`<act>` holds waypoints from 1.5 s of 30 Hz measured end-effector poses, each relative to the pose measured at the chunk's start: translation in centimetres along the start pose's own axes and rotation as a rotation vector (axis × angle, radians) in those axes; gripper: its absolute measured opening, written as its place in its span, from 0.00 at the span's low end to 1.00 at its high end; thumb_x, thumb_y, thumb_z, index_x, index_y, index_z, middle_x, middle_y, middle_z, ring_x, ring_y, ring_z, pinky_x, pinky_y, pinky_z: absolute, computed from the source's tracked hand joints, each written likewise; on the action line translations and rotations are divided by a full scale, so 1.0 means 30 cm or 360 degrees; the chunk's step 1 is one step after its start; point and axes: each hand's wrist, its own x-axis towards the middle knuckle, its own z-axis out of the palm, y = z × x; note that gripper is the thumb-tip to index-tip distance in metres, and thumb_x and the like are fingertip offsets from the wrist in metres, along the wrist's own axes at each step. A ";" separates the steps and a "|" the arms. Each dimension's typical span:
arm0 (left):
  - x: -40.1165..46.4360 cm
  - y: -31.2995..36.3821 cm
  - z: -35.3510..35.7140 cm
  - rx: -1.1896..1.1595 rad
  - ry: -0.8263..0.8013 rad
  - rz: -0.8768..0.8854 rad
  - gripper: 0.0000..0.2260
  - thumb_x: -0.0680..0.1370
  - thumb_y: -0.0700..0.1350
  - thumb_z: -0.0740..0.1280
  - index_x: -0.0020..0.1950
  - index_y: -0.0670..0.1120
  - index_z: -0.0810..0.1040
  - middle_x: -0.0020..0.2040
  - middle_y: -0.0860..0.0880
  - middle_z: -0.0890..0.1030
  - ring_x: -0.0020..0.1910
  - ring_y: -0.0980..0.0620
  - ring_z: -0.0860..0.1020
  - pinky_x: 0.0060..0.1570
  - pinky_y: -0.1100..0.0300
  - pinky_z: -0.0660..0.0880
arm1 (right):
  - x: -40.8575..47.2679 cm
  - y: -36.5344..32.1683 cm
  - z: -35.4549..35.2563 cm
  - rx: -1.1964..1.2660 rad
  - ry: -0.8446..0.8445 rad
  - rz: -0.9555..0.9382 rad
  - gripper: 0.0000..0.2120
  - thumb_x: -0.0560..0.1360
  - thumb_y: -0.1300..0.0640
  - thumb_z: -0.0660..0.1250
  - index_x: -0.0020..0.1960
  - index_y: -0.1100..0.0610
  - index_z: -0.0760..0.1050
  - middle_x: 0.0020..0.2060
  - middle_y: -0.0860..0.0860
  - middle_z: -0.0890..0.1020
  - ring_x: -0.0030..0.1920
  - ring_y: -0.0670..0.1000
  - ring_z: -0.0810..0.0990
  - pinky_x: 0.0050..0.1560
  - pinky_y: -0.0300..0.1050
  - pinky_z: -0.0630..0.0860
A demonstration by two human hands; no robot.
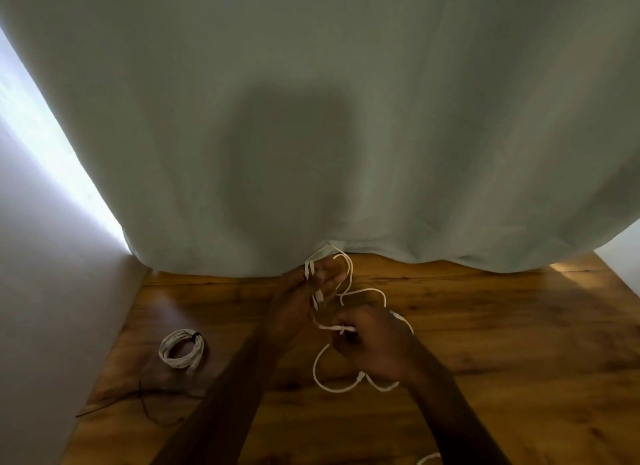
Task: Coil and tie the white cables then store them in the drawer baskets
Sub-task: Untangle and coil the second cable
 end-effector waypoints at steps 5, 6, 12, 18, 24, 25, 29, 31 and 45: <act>-0.054 -0.009 -0.015 0.0541 -0.0105 -0.0096 0.13 0.83 0.47 0.60 0.54 0.42 0.82 0.50 0.43 0.84 0.50 0.45 0.83 0.51 0.51 0.78 | 0.002 -0.010 -0.080 0.0322 0.0076 -0.0044 0.04 0.77 0.56 0.70 0.46 0.48 0.82 0.42 0.43 0.84 0.44 0.41 0.83 0.46 0.47 0.81; -0.073 0.001 -0.002 0.0560 -0.0162 -0.0110 0.14 0.83 0.46 0.58 0.47 0.43 0.82 0.42 0.44 0.84 0.40 0.48 0.82 0.42 0.54 0.77 | 0.005 -0.009 -0.094 0.0390 0.0101 -0.0094 0.04 0.77 0.58 0.71 0.46 0.50 0.83 0.41 0.44 0.85 0.45 0.43 0.84 0.47 0.48 0.81; -0.117 0.038 0.011 0.0283 -0.0520 -0.0575 0.25 0.77 0.65 0.61 0.38 0.44 0.76 0.29 0.49 0.64 0.23 0.56 0.58 0.26 0.60 0.52 | 0.013 0.007 -0.071 0.0709 0.0391 -0.0067 0.08 0.70 0.58 0.78 0.46 0.52 0.81 0.43 0.47 0.83 0.45 0.48 0.83 0.44 0.52 0.81; -0.136 0.027 -0.030 0.0084 -0.0727 -0.0406 0.16 0.80 0.51 0.66 0.39 0.41 0.75 0.26 0.52 0.65 0.19 0.57 0.61 0.23 0.64 0.57 | -0.025 0.025 0.003 0.1037 0.0129 0.0110 0.13 0.81 0.48 0.63 0.52 0.55 0.81 0.38 0.56 0.82 0.29 0.41 0.76 0.31 0.39 0.69; -0.125 -0.005 -0.013 -0.0081 -0.0318 -0.0298 0.16 0.81 0.49 0.61 0.37 0.41 0.74 0.24 0.50 0.63 0.18 0.56 0.61 0.22 0.65 0.60 | -0.037 0.029 0.051 0.1595 0.0080 0.0254 0.13 0.80 0.48 0.65 0.57 0.55 0.80 0.32 0.57 0.71 0.24 0.46 0.63 0.26 0.42 0.57; -0.121 -0.011 -0.010 -0.0094 -0.0269 -0.0291 0.16 0.80 0.49 0.62 0.36 0.41 0.75 0.23 0.50 0.64 0.18 0.56 0.62 0.23 0.64 0.59 | -0.032 0.023 0.056 0.1621 0.0128 0.0288 0.13 0.79 0.48 0.65 0.57 0.56 0.79 0.35 0.58 0.73 0.24 0.44 0.63 0.25 0.40 0.57; -0.116 -0.010 -0.011 -0.0279 -0.0323 -0.0433 0.18 0.80 0.52 0.59 0.36 0.43 0.72 0.23 0.50 0.67 0.19 0.53 0.67 0.24 0.60 0.62 | -0.033 0.000 0.064 0.1917 0.0154 0.0390 0.13 0.80 0.48 0.63 0.53 0.55 0.80 0.36 0.54 0.76 0.23 0.44 0.61 0.24 0.39 0.53; -0.118 0.002 -0.025 -0.0457 -0.0519 -0.0585 0.19 0.83 0.54 0.54 0.37 0.44 0.71 0.24 0.49 0.71 0.19 0.52 0.69 0.25 0.60 0.66 | -0.042 -0.001 0.061 0.2012 0.0089 0.0453 0.13 0.81 0.48 0.62 0.54 0.57 0.78 0.35 0.54 0.76 0.23 0.45 0.60 0.25 0.40 0.52; -0.135 0.042 -0.068 -0.0385 -0.0779 -0.0815 0.23 0.81 0.61 0.54 0.37 0.44 0.71 0.23 0.53 0.66 0.19 0.56 0.62 0.31 0.58 0.67 | -0.042 -0.021 0.022 0.1908 -0.0122 0.0559 0.22 0.78 0.39 0.60 0.43 0.56 0.78 0.28 0.49 0.68 0.26 0.46 0.58 0.31 0.44 0.49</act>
